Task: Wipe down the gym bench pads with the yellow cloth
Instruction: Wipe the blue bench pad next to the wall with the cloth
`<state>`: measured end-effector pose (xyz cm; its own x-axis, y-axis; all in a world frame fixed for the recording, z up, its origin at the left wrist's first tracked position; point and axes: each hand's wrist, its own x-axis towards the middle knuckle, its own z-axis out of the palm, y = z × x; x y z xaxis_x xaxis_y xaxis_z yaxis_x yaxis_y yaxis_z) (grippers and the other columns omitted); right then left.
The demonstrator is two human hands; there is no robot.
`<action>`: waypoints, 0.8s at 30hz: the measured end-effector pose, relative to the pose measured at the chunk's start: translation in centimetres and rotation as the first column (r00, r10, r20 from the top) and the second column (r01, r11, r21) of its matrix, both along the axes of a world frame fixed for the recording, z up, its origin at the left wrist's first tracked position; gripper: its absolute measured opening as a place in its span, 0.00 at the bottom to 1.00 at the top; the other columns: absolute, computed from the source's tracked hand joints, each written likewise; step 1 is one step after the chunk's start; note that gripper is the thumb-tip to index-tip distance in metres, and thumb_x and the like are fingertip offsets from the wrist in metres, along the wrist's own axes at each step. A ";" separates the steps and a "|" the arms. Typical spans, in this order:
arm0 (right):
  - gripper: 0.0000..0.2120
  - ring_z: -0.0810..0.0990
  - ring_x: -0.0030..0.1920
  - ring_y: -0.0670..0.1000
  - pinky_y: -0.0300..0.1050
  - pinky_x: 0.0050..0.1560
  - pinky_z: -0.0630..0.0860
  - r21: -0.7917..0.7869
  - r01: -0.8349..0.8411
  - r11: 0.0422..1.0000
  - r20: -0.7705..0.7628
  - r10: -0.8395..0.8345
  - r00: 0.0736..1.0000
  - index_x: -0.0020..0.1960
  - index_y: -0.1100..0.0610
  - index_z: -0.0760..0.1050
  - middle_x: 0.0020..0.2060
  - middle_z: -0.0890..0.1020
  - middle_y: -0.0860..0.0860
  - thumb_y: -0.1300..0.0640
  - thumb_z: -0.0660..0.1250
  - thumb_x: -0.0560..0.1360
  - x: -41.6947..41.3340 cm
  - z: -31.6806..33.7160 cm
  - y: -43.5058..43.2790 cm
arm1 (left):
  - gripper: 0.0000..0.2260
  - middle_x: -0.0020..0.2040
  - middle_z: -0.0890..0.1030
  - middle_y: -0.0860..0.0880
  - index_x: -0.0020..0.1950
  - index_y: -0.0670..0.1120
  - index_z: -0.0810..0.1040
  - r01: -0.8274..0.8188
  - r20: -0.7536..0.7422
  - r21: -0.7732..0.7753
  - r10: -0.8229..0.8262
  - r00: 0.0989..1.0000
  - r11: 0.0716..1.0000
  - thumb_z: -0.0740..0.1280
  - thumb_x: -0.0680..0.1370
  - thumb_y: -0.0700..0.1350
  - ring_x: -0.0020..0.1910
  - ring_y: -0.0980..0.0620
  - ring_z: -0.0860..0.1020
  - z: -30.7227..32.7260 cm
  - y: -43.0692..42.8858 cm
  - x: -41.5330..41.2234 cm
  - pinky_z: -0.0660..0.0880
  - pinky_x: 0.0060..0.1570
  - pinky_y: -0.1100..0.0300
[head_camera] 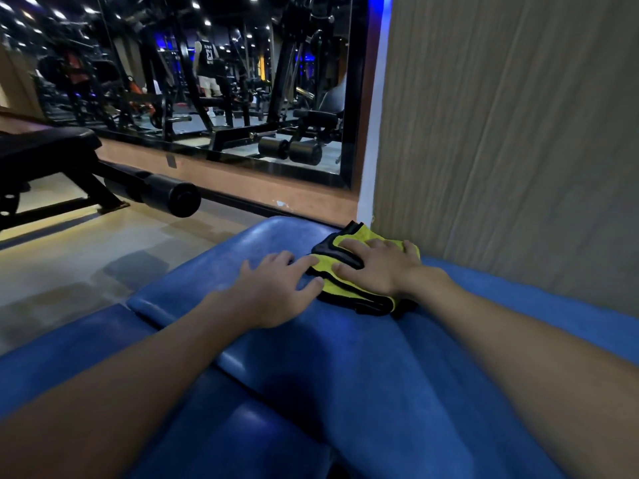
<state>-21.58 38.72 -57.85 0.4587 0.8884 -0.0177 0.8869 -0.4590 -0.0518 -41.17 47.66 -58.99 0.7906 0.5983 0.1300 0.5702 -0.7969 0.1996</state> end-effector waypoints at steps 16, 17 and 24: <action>0.34 0.58 0.78 0.56 0.65 0.76 0.44 0.007 0.148 0.989 -0.013 -0.148 0.989 0.77 0.33 0.49 0.77 0.63 0.52 0.24 0.44 0.73 6.1 0.0 -16.0 | 0.25 0.74 0.63 0.48 0.78 0.65 0.49 0.170 -0.185 -0.008 -0.168 0.968 0.985 0.48 0.81 0.66 0.77 0.45 0.56 0.5 -11.3 5.5 0.56 0.68 0.34; 0.34 0.58 0.77 0.56 0.65 0.76 0.44 0.010 0.156 0.988 -0.014 -0.156 0.988 0.77 0.33 0.50 0.76 0.64 0.52 0.24 0.43 0.72 6.5 0.0 -17.0 | 0.25 0.74 0.63 0.48 0.78 0.65 0.49 0.183 -0.183 -0.012 -0.182 0.966 0.983 0.48 0.81 0.66 0.76 0.45 0.57 0.6 -12.1 5.9 0.56 0.68 0.34; 0.33 0.58 0.77 0.56 0.64 0.76 0.45 0.015 0.221 0.975 -0.018 -0.220 0.975 0.76 0.33 0.51 0.76 0.64 0.52 0.25 0.44 0.73 9.9 0.0 -24.4 | 0.26 0.72 0.66 0.50 0.78 0.63 0.52 0.282 -0.152 -0.012 -0.281 0.948 0.959 0.51 0.81 0.64 0.74 0.48 0.60 0.9 -17.4 9.9 0.59 0.69 0.37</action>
<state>-11.70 14.31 -57.83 0.6432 0.7656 -0.0126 0.7630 -0.6421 -0.0746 -31.27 30.30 -58.07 0.9376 0.3477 0.0016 0.3450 -0.9309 0.1201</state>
